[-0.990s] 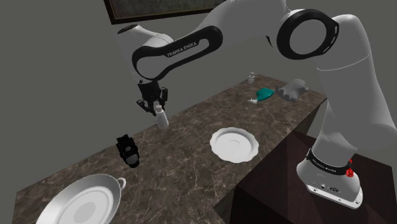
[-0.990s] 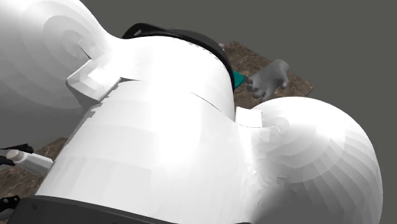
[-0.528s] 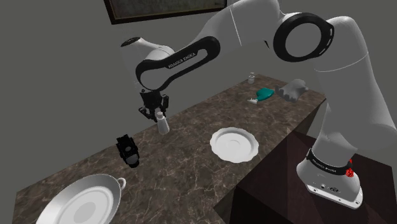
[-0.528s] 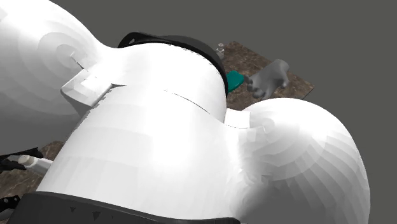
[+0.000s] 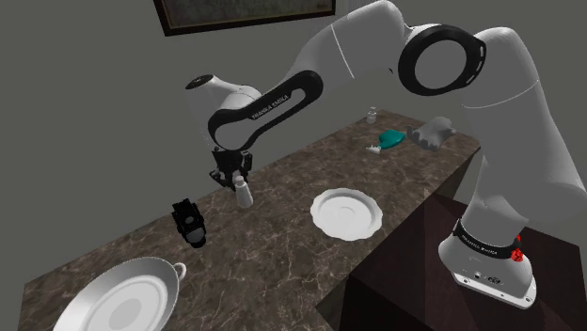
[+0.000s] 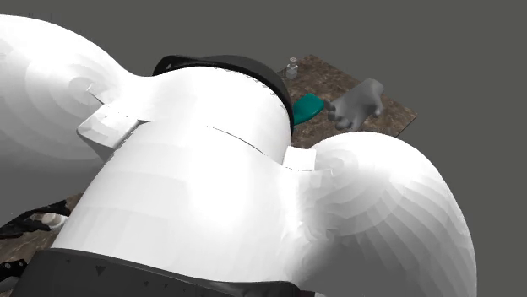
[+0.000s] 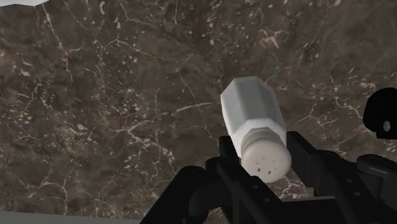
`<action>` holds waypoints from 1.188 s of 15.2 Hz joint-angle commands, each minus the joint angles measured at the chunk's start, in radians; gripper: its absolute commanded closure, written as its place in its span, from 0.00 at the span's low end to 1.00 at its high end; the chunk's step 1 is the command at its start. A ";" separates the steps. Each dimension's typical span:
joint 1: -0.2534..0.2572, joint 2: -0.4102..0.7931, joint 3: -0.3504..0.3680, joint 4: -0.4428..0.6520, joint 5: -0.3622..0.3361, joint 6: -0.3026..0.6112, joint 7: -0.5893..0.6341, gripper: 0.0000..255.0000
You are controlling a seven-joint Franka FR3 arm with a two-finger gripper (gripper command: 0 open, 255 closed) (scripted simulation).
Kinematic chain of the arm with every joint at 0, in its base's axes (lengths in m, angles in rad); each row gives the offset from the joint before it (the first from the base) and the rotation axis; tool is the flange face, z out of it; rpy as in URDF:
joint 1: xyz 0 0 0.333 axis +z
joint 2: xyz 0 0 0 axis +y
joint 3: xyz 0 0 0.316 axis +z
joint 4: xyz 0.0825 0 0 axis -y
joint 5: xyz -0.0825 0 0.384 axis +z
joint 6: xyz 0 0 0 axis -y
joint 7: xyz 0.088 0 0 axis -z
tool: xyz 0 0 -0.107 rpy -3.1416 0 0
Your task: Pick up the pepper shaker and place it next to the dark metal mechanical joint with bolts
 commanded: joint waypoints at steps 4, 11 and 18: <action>0.001 0.031 -0.005 -0.017 -0.008 0.048 0.009 1.00; 0.004 0.078 -0.012 -0.037 -0.020 0.114 0.022 1.00; 0.005 0.089 -0.014 -0.039 -0.023 0.127 0.025 1.00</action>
